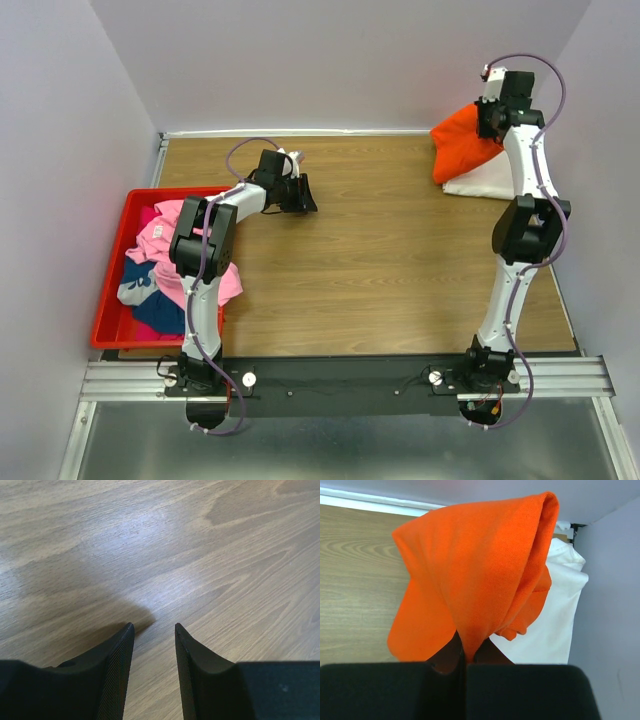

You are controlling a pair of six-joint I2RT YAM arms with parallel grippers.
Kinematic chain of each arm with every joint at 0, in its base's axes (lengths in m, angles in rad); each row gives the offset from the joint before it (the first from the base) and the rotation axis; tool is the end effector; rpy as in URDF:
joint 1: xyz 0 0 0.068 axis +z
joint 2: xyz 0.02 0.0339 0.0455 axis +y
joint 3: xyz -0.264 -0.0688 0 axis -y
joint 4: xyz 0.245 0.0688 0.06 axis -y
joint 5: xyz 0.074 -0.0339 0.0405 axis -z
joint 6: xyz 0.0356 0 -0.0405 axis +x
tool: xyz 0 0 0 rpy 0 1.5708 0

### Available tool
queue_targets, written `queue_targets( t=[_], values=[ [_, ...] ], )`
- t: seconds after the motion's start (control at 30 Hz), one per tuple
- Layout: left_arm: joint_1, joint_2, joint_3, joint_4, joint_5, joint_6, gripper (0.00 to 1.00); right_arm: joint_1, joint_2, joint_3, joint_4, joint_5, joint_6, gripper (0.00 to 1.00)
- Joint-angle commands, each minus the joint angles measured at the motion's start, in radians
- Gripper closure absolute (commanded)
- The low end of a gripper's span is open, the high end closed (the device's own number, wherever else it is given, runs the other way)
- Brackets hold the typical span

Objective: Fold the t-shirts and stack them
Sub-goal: Neatly place the folded tshirt to the corner, then reset both grippers

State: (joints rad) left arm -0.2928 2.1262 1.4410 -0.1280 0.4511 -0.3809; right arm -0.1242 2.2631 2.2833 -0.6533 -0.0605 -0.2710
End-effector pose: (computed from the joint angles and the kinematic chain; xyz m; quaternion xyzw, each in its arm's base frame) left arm 0.4357 -0.1476 0.1522 0.0427 0.9083 -0.3152 0.2715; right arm 0.5168 -0.0624 0.3169 -0.0790 0.8883 -0.0622 0.4482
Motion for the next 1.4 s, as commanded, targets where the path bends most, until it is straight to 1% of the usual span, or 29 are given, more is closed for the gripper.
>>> queue_targets(
  t=[0.0,0.33,0.63,0.7,0.77,0.8,0.83,0.87,0.97,1.03,1.17,1.37],
  values=[
    [0.001,-0.017,-0.028,-0.035,-0.009,0.025,0.53,-0.018,-0.043,0.033,-0.002,0.004,-0.017,1.0],
    [0.001,-0.018,-0.027,-0.036,-0.009,0.025,0.53,-0.045,-0.048,0.035,-0.002,-0.001,-0.014,1.0],
    [0.001,-0.015,-0.025,-0.039,-0.006,0.027,0.53,-0.075,0.003,0.057,0.0,0.013,-0.01,1.0],
    [0.001,-0.017,-0.025,-0.039,-0.006,0.027,0.53,-0.077,0.018,0.059,0.0,0.039,-0.013,0.96],
    [0.0,-0.017,-0.025,-0.041,-0.008,0.027,0.53,-0.075,0.024,0.059,0.004,0.056,-0.011,0.88],
    [0.0,-0.023,-0.027,-0.041,-0.008,0.03,0.53,-0.075,0.032,0.061,0.012,0.101,-0.002,0.65],
    [0.001,-0.025,-0.028,-0.039,-0.008,0.03,0.53,-0.077,0.035,0.061,0.015,0.126,0.003,0.46],
    [0.0,-0.029,-0.028,-0.039,-0.012,0.03,0.53,-0.075,0.038,0.059,0.018,0.175,0.013,0.2],
    [0.0,-0.049,-0.034,-0.035,-0.014,0.033,0.53,-0.077,0.032,0.044,0.041,0.238,0.03,0.0],
    [-0.002,-0.072,-0.042,-0.025,-0.014,0.037,0.53,-0.075,0.007,0.012,0.067,0.272,0.038,0.0],
    [-0.005,-0.117,-0.059,0.008,-0.022,0.039,0.53,-0.075,-0.029,-0.042,0.087,0.271,0.041,0.0],
    [-0.008,-0.187,-0.087,0.071,-0.038,0.02,0.53,-0.071,-0.117,-0.169,0.103,0.162,0.067,0.0]
  ],
)
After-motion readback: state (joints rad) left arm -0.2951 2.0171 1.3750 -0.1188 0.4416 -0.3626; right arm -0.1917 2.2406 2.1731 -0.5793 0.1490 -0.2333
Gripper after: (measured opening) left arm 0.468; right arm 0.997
